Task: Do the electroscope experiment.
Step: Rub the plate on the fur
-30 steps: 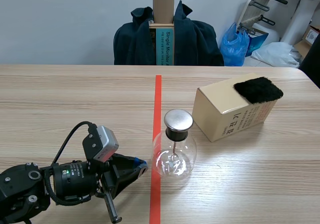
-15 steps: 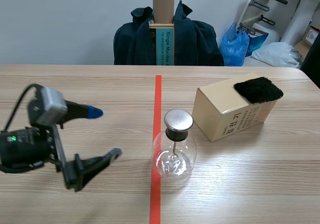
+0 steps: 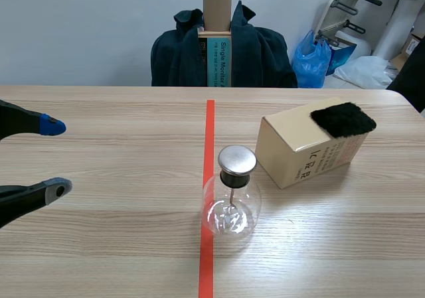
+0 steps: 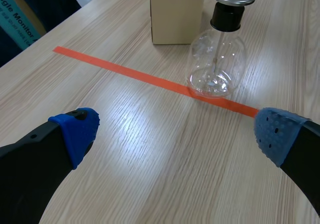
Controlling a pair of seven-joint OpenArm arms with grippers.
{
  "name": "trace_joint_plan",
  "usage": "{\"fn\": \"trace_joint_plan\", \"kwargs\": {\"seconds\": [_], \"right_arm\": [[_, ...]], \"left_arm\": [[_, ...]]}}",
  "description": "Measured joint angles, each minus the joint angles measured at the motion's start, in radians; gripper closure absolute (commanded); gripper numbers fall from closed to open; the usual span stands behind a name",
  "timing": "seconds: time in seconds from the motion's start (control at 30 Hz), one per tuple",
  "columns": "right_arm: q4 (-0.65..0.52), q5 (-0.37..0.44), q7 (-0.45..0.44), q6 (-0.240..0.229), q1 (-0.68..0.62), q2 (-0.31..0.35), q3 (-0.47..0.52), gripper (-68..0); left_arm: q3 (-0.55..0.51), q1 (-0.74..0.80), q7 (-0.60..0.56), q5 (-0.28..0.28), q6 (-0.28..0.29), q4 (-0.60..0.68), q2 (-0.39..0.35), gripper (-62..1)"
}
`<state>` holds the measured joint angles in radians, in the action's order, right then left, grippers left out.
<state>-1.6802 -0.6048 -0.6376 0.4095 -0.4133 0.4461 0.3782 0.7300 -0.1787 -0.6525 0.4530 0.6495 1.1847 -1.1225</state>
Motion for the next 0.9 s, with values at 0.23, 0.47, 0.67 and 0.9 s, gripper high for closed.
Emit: {"fn": "trace_joint_plan", "kwargs": {"seconds": [0.23, 0.47, 0.67, 0.9], "right_arm": [[0.092, -0.04, 0.004, 0.0, 0.067, 0.0, -0.055, -0.7], [0.275, -0.099, 0.011, 0.003, 0.193, 0.0, -0.17, -0.7], [0.448, -0.139, 0.011, 0.001, 0.3, 0.0, -0.327, -0.7], [0.562, -0.17, 0.011, 0.001, 0.377, 0.0, -0.457, -0.7]], "left_arm": [[0.0, 0.101, -0.052, 0.019, -0.001, 0.0, -0.061, -62.3], [-0.053, 0.256, -0.102, 0.025, -0.007, 0.0, -0.04, -62.3], [-0.232, 0.363, -0.096, 0.027, -0.013, 0.0, 0.024, -62.3], [-0.464, 0.48, -0.054, -0.053, -0.019, -0.001, 0.158, -62.3]]}}
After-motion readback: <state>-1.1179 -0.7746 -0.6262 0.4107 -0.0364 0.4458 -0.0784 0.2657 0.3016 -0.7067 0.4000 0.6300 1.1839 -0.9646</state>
